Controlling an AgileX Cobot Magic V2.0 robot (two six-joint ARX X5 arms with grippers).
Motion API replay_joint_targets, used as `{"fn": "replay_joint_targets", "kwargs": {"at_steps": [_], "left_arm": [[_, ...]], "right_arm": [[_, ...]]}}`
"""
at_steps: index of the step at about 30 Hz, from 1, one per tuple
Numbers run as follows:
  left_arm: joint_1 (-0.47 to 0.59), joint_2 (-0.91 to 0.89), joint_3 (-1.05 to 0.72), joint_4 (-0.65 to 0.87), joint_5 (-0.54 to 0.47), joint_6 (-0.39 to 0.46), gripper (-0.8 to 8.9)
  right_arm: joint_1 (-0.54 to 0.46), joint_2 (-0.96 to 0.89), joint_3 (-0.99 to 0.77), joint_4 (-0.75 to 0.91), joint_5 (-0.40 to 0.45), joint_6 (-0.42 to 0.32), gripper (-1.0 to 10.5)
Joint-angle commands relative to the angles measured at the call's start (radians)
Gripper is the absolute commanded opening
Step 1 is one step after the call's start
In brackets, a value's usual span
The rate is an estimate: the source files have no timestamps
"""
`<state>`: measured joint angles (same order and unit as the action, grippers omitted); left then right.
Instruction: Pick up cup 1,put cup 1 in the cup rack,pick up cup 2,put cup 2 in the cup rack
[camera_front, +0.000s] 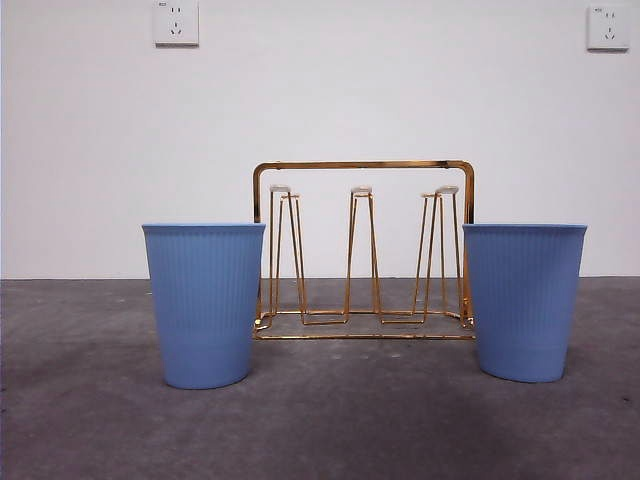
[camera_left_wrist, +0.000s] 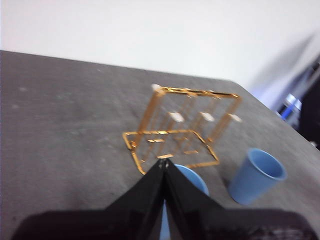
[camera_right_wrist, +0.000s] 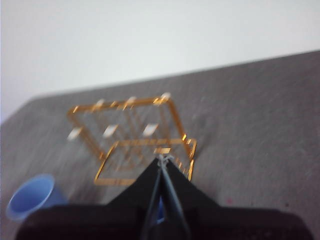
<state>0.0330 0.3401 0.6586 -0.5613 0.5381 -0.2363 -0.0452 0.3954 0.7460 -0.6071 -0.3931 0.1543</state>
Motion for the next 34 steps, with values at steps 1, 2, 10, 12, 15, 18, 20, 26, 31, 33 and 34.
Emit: {"fn": "replay_joint_targets", "kwargs": {"at_steps": [1, 2, 10, 12, 15, 18, 20, 26, 31, 33, 34], "left_arm": [[0.003, 0.055, 0.098, -0.081, 0.039, 0.076, -0.07], [0.003, 0.080, 0.137, -0.114, 0.053, 0.090, -0.07], [-0.048, 0.230, 0.374, -0.314, 0.208, 0.182, -0.07], [-0.072, 0.257, 0.407, -0.341, 0.230, 0.200, -0.07], [-0.100, 0.281, 0.427, -0.353, 0.229, 0.208, -0.07], [-0.114, 0.294, 0.428, -0.357, 0.229, 0.213, -0.07], [-0.119, 0.304, 0.428, -0.359, 0.228, 0.216, -0.07], [-0.127, 0.332, 0.430, -0.357, 0.229, 0.213, 0.12], [-0.138, 0.346, 0.430, -0.356, 0.229, 0.184, 5.98], [-0.150, 0.352, 0.430, -0.352, 0.229, 0.184, 7.49], [-0.156, 0.354, 0.430, -0.349, 0.229, 0.184, 7.52]], "right_arm": [[0.008, 0.068, 0.116, -0.112, -0.024, -0.113, -0.1], [0.011, 0.097, 0.159, -0.158, -0.036, -0.124, -0.1], [0.014, 0.283, 0.442, -0.525, -0.196, -0.250, -0.1], [0.014, 0.309, 0.486, -0.562, -0.215, -0.265, -0.1], [0.014, 0.323, 0.525, -0.578, -0.215, -0.267, -0.1], [0.014, 0.329, 0.545, -0.581, -0.213, -0.267, -0.1], [0.014, 0.333, 0.549, -0.582, -0.212, -0.267, -0.1], [0.014, 0.346, 0.551, -0.576, -0.209, -0.267, 0.2], [0.014, 0.366, 0.552, -0.568, -0.208, -0.262, 4.4], [0.014, 0.377, 0.553, -0.568, -0.209, -0.259, 5.8], [0.014, 0.383, 0.553, -0.570, -0.209, -0.260, 5.9]]}}
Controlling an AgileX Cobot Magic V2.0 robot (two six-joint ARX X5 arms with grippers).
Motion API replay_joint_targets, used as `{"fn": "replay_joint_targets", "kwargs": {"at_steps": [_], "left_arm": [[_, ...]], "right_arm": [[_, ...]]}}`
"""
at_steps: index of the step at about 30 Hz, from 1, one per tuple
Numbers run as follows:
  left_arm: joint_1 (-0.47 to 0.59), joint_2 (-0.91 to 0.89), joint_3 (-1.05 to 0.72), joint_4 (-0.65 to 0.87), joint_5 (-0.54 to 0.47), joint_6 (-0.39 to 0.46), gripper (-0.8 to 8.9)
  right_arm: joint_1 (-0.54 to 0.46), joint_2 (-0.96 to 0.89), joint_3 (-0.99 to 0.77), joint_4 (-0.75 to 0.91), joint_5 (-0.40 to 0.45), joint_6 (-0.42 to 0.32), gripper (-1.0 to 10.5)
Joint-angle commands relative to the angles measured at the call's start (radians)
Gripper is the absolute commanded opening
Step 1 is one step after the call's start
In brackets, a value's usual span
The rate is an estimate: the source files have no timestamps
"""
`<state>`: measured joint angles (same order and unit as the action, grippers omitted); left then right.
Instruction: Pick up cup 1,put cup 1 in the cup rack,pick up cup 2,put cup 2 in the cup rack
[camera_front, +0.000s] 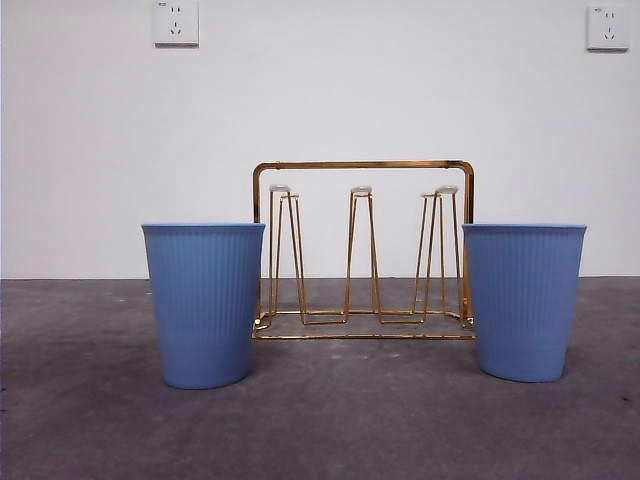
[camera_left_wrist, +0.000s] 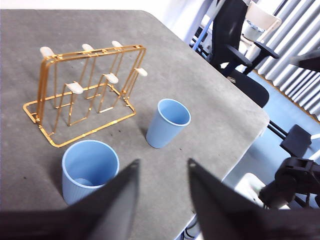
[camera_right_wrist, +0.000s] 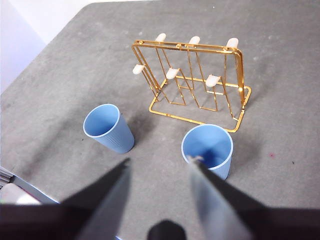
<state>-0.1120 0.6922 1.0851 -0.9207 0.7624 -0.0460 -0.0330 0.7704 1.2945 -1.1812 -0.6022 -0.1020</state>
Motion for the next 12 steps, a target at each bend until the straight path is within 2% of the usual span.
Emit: {"fn": "replay_joint_targets", "kwargs": {"at_steps": [1, 6, 12], "left_arm": [[-0.018, 0.003, 0.003, 0.018, 0.005, -0.006, 7.52], [-0.045, 0.016, 0.005, 0.039, 0.016, -0.006, 7.51], [-0.077, 0.054, 0.005, 0.073, 0.108, -0.026, 7.51]], "right_arm": [[0.002, 0.014, 0.004, 0.003, 0.000, -0.003, 5.9], [0.002, 0.050, 0.004, -0.002, 0.000, -0.003, 5.9], [0.002, 0.142, 0.004, 0.003, 0.038, 0.020, 5.7]]}}
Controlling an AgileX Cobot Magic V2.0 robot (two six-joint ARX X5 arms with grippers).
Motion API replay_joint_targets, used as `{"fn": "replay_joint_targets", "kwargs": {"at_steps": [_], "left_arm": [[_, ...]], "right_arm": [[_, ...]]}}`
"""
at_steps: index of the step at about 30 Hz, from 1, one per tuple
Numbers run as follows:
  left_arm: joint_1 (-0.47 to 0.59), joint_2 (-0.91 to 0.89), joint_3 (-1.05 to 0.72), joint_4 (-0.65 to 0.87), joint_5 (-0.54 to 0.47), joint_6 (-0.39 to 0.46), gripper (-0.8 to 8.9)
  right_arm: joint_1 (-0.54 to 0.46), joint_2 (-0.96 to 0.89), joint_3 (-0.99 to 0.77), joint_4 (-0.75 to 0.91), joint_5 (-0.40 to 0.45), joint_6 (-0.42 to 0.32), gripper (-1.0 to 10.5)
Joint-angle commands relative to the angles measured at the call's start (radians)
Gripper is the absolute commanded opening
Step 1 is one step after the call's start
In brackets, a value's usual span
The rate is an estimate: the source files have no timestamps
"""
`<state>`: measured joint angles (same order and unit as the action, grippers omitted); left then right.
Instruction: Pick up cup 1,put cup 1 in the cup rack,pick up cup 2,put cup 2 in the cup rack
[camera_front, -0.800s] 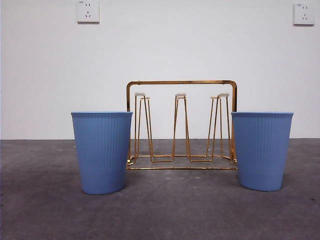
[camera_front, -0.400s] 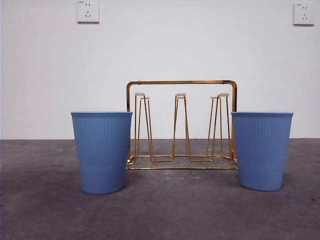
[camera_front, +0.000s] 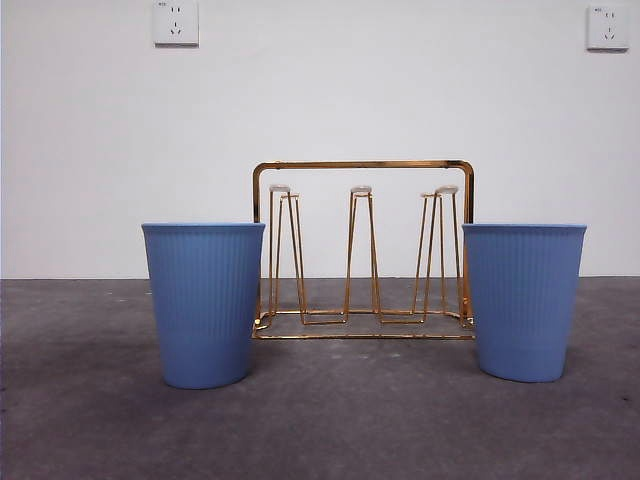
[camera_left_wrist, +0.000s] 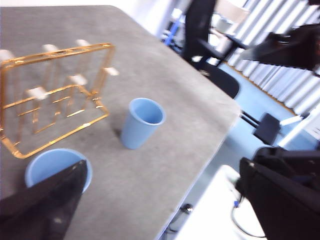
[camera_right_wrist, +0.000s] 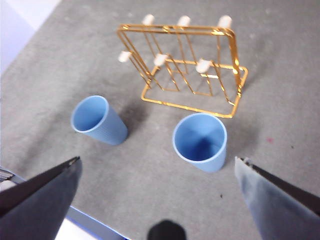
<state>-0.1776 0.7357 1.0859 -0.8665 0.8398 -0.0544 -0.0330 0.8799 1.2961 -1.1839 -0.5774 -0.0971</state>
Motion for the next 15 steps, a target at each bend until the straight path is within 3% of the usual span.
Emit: {"fn": "replay_joint_targets", "kwargs": {"at_steps": [1, 10, 15], "left_arm": [[-0.019, 0.019, 0.005, 0.029, 0.047, -0.027, 7.51], [-0.093, 0.109, 0.005, 0.155, 0.246, -0.142, 7.51], [-0.164, 0.161, 0.005, 0.228, 0.294, -0.202, 7.51]], "right_arm": [[0.002, 0.059, 0.003, 0.006, 0.028, 0.019, 5.6], [0.089, 0.359, 0.003, 0.010, 0.217, 0.026, 5.6], [0.185, 0.530, 0.003, 0.054, 0.297, 0.034, 5.6]]}}
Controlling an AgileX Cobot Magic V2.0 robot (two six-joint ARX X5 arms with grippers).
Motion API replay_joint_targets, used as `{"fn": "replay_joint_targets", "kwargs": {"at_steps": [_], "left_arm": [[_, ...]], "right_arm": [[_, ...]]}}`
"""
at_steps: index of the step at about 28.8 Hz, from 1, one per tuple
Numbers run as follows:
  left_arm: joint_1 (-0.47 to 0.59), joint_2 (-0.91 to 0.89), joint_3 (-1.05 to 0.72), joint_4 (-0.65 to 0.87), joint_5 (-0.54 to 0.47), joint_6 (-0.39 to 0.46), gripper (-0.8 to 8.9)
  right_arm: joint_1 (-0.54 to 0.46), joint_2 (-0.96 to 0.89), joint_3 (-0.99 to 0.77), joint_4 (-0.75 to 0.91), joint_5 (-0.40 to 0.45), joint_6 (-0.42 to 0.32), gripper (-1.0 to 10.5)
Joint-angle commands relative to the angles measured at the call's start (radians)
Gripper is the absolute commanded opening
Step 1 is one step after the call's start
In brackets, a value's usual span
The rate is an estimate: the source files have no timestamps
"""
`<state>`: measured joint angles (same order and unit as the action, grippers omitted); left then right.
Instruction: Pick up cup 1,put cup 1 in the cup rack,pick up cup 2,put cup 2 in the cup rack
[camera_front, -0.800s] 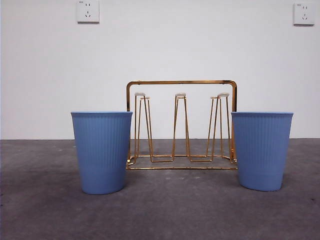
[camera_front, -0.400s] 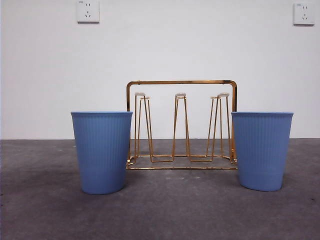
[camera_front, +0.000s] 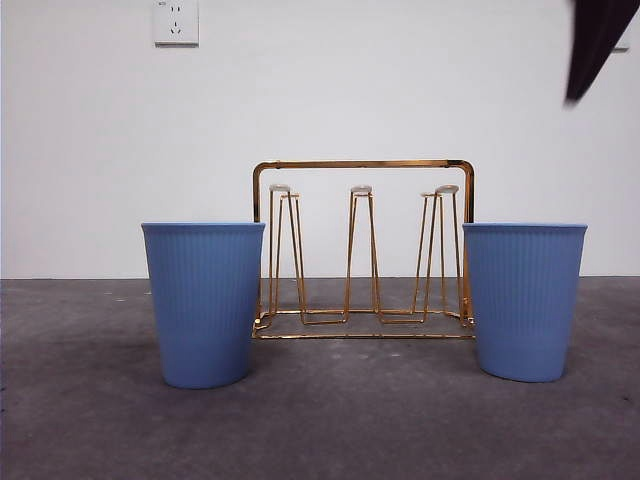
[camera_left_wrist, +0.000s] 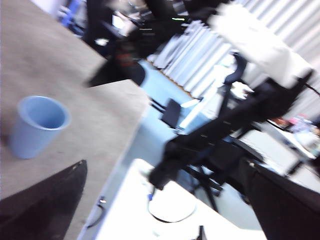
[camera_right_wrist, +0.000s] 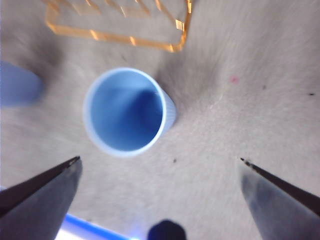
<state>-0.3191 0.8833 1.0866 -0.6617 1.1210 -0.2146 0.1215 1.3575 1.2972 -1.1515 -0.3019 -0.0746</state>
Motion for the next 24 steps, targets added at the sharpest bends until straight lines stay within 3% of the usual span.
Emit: {"fn": "replay_joint_targets", "kwargs": {"at_steps": [1, 5, 8, 14, 19, 24], "left_arm": [[-0.034, 0.019, 0.004, 0.031, 0.013, -0.049, 7.51], [-0.081, 0.041, 0.004, 0.058, 0.012, -0.068, 7.51], [-0.107, 0.049, 0.004, 0.082, 0.008, -0.078, 7.51], [-0.130, 0.054, 0.004, 0.138, -0.011, -0.112, 7.51], [-0.132, 0.054, 0.004, 0.170, -0.049, -0.136, 7.51], [-0.132, 0.056, 0.004, 0.193, -0.049, -0.156, 7.51]], "right_arm": [[0.045, 0.077, 0.002, 0.036, 0.036, 0.021, 5.6], [0.103, 0.166, 0.002, 0.100, 0.092, 0.047, 5.6], [0.132, 0.221, 0.002, 0.135, 0.134, 0.054, 4.6], [0.160, 0.304, 0.001, 0.161, 0.163, 0.075, 4.3], [0.161, 0.346, 0.001, 0.161, 0.172, 0.074, 1.5], [0.161, 0.355, 0.001, 0.170, 0.172, 0.053, -0.1]]}}
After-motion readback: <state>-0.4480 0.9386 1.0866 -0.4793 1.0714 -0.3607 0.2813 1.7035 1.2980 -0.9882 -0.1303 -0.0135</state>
